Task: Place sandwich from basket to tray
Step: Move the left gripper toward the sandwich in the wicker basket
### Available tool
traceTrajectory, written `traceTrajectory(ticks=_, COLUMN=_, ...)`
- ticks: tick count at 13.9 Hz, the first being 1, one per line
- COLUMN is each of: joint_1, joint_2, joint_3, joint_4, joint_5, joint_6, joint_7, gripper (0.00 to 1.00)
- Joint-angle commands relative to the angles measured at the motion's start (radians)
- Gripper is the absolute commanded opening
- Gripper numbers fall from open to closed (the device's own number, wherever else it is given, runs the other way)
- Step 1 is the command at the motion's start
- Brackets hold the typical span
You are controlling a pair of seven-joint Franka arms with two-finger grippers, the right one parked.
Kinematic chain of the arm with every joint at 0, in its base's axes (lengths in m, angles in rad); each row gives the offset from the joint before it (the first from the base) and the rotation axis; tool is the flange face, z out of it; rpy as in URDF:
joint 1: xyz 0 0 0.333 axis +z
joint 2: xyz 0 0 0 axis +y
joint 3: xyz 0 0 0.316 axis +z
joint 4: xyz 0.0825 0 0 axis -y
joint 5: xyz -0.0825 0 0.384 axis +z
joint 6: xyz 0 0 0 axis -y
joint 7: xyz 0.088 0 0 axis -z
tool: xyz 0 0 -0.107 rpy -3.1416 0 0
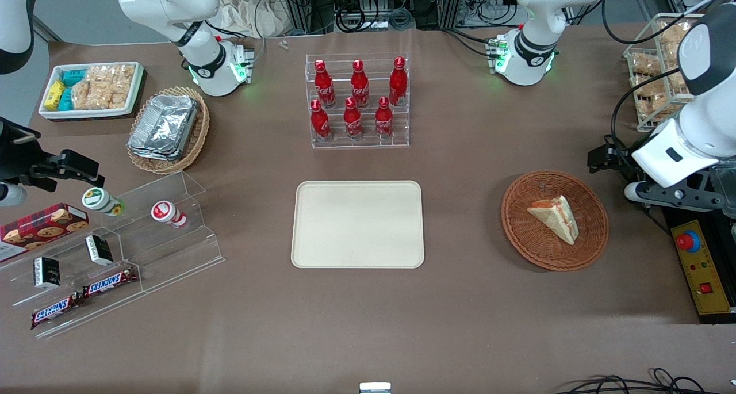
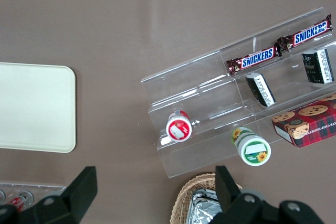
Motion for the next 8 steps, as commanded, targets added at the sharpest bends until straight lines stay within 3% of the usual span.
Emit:
traceTrajectory(ticks=1, joint_1=-0.003, joint_2=0.009, joint_3=0.002, joint_4=0.02, joint_5=0.01, joint_6=-0.008, joint_7=-0.021, gripper=1.0)
traceTrajectory(ticks=8, joint_1=-0.008, joint_2=0.031, joint_3=0.002, joint_4=0.005, joint_5=0.013, joint_6=-0.003, joint_7=-0.104, gripper=1.0)
